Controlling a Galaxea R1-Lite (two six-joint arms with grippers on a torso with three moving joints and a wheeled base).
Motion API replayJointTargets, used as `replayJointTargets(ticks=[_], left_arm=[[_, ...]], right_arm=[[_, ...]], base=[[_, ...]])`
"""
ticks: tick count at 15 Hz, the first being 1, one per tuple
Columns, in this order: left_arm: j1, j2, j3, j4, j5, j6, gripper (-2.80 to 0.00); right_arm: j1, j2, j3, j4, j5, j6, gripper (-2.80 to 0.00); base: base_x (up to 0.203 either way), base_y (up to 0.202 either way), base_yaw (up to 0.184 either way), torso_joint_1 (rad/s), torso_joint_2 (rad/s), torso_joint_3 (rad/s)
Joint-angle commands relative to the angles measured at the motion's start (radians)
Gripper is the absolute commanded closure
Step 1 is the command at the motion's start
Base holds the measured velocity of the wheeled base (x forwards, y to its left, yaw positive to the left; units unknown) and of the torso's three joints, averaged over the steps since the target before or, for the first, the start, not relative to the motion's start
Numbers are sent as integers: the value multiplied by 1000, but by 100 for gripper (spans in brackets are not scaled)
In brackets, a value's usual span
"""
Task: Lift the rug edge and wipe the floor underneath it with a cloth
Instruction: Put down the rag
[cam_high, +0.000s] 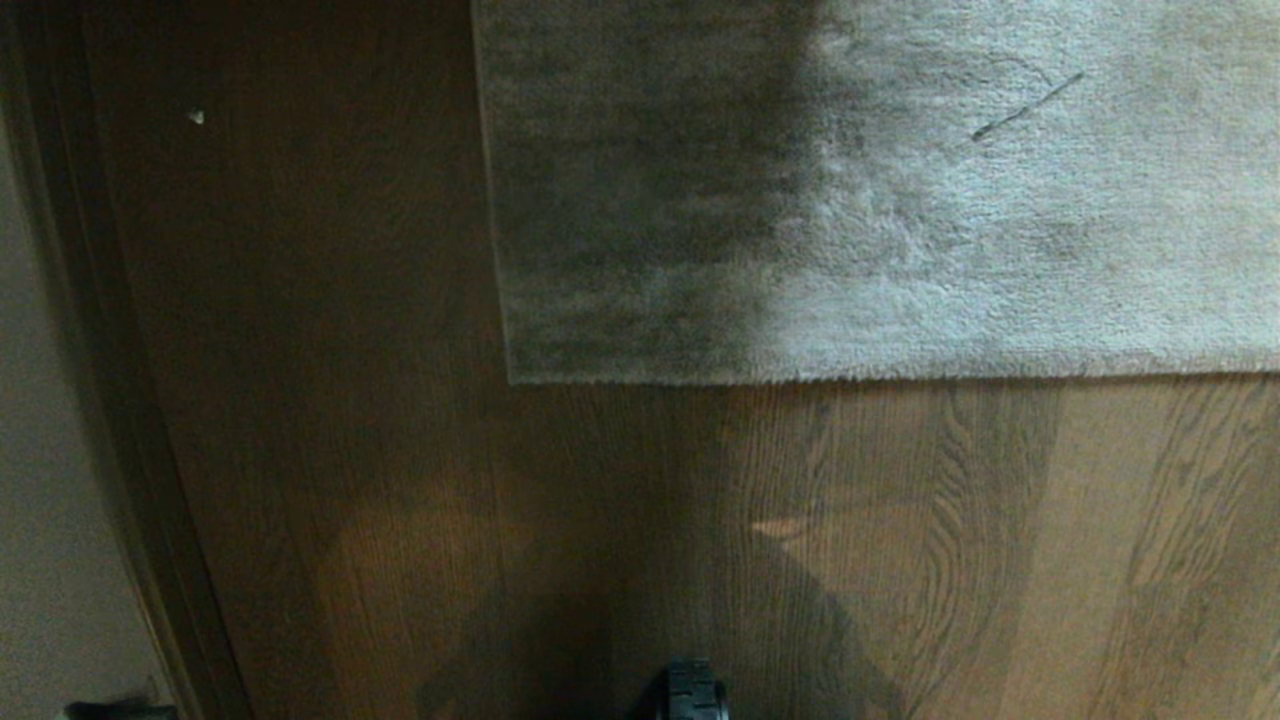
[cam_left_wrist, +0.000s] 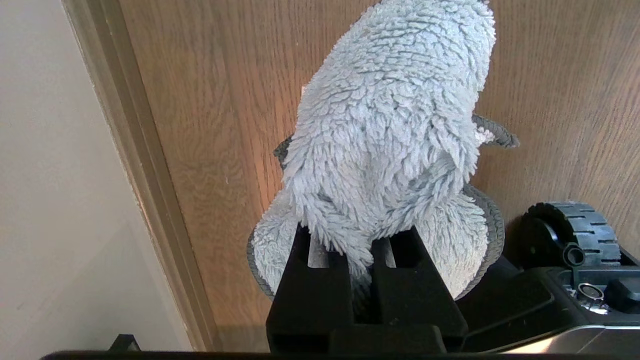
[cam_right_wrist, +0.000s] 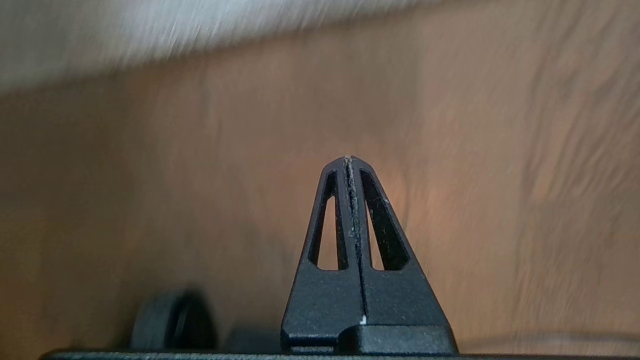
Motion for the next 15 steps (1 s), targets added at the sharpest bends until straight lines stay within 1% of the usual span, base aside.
replayJointTargets(ticks=[1,3,5,6,7,8,9,15], left_arm=[[0,0,0,0,0,0,0],[0,0,0,0,0,0,0],[0,0,-1,0,0,0,0],[0,0,0,0,0,0,0],[0,0,0,0,0,0,0],[0,0,0,0,0,0,0],[0,0,0,0,0,0,0],[0,0,-1,0,0,0,0]], right_arm=[[5,-165,1,194,39,-2,0],[6,-163,1,281,41,-18,0],[6,-163,1,356,34,-80,0],[6,-163,1,405,33,-133,0],[6,-163,1,421,35,-171,0],[6,-163,1,425,49,-192,0],[6,-163,1,421,77,-203,0],[6,-163,1,420,80,-198,0]], base=[[0,0,0,0,0,0],[0,0,0,0,0,0],[0,0,0,0,0,0],[0,0,0,0,0,0],[0,0,0,0,0,0],[0,0,0,0,0,0],[0,0,0,0,0,0],[0,0,0,0,0,0]])
